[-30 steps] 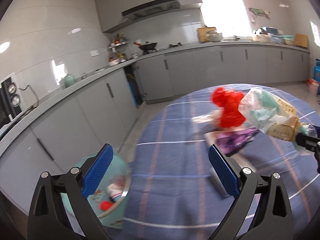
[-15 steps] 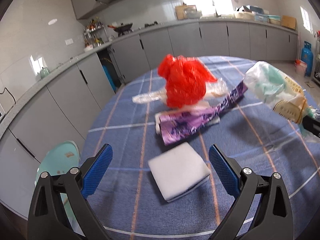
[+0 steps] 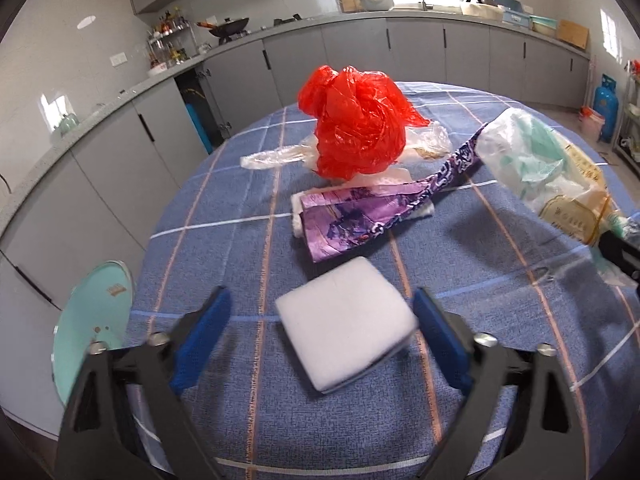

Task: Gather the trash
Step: 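Grasp the white sponge with the left tool while the right tool holds the snack bag, then carry the white sponge and snack bag over the teal bin with both tools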

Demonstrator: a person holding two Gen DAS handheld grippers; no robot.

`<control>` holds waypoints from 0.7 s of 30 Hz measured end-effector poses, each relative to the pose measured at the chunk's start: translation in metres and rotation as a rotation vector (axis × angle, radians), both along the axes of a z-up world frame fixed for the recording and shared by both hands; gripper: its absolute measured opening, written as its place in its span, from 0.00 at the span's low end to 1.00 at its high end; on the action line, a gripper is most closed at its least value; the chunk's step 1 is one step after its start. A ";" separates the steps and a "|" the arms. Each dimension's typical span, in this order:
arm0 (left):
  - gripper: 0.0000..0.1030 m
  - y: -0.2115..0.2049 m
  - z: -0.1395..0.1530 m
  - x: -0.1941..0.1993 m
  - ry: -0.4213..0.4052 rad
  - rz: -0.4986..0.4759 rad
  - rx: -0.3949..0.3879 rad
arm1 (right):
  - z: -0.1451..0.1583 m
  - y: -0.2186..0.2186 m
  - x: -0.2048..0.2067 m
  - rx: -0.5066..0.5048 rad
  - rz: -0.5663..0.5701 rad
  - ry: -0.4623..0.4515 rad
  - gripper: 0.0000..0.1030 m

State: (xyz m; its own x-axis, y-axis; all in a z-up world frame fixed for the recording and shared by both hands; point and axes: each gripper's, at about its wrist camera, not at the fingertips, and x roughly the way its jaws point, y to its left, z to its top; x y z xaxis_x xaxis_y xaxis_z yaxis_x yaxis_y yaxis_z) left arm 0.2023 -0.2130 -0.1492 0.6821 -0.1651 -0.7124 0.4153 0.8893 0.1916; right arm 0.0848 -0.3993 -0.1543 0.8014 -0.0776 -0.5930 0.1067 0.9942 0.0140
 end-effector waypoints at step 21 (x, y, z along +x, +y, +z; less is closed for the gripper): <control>0.52 0.041 0.039 -0.036 -0.115 -0.038 -0.070 | 0.026 0.027 -0.007 0.021 0.068 -0.080 0.23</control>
